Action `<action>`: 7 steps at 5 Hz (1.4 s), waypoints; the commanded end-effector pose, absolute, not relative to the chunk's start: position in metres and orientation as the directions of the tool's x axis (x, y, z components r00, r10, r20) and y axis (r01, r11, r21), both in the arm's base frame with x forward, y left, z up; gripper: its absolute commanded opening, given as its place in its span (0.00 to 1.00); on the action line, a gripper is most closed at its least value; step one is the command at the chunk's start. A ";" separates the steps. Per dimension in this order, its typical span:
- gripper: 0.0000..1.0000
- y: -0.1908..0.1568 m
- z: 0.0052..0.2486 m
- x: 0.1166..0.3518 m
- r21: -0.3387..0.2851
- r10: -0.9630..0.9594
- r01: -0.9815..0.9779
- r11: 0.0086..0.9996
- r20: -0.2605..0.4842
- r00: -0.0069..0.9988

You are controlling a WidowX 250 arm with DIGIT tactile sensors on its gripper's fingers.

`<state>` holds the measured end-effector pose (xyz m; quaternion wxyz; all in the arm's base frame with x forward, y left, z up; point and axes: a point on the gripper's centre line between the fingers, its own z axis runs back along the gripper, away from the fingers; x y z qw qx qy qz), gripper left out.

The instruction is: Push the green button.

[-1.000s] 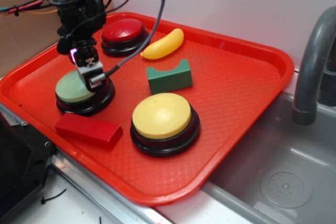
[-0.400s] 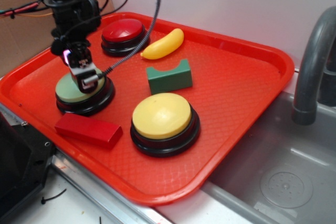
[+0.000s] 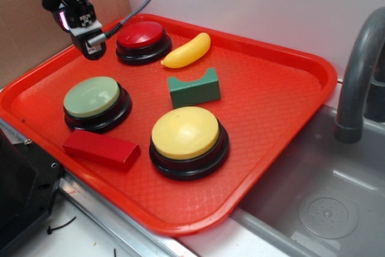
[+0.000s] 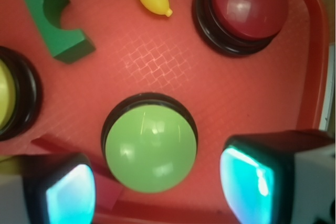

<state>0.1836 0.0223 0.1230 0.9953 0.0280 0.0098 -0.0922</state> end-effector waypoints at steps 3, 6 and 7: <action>1.00 0.025 0.148 0.186 0.069 -0.150 0.148 0.987 0.029 0.988; 1.00 0.024 0.157 0.186 0.078 -0.139 0.137 0.988 0.023 0.990; 1.00 0.023 0.160 0.186 0.075 -0.139 0.137 0.988 0.027 0.990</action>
